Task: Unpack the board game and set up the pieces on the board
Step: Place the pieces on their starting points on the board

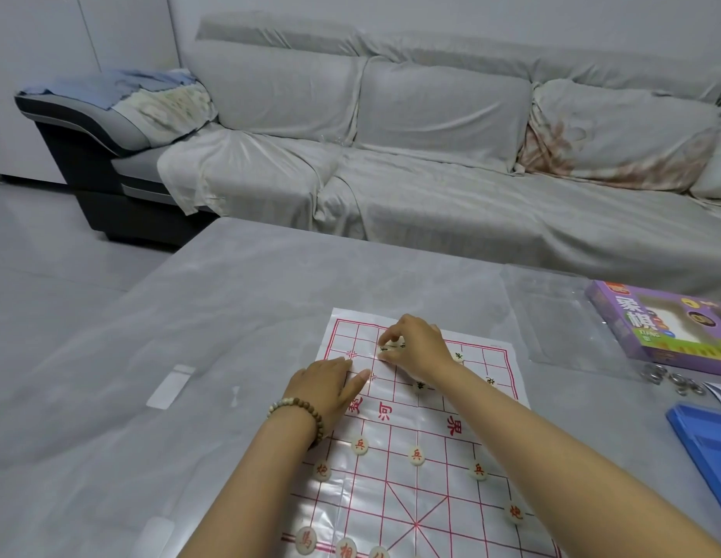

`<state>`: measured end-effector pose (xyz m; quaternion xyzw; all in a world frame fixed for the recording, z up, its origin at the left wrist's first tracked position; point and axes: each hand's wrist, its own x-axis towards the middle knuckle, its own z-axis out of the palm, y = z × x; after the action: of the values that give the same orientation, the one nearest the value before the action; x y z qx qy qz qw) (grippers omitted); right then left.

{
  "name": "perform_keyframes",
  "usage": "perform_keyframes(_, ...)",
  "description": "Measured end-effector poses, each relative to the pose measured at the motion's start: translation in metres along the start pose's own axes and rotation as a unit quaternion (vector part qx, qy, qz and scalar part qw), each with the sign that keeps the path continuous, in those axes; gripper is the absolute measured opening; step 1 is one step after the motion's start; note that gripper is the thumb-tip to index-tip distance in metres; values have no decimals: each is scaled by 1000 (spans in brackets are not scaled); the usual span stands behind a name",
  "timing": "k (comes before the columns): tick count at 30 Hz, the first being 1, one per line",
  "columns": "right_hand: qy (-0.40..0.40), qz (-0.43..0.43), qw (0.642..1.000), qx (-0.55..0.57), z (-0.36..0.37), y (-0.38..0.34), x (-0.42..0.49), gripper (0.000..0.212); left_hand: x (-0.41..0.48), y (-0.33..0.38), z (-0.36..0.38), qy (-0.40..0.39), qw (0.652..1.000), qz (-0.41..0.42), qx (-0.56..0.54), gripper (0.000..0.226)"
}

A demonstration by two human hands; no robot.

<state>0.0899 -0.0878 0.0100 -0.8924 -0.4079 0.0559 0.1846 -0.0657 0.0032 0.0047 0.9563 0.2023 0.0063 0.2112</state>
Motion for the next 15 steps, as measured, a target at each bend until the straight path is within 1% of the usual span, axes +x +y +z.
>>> perform_keyframes(6, -38, -39, 998, 11, 1, 3, -6, 13, 0, 2, -2, -5, 1000, -10, -1, 41)
perform_keyframes(8, -41, -46, 998, 31, -2, 7, -14, 14, 0, 7, -3, -6, 1000, -11, -11, 47)
perform_keyframes(9, -36, -43, 997, 60, -6, 10, -17, 16, 0, 11, -4, -8, 1000, -9, -13, 51)
perform_keyframes(12, 24, 2, 987, 160, -29, 31, -24, 20, 2, 25, 0, -15, 999, 10, -28, 55)
perform_keyframes(15, 79, 95, 979, 159, -52, 74, -29, 14, 6, 41, 5, -32, 998, 27, -41, 57)
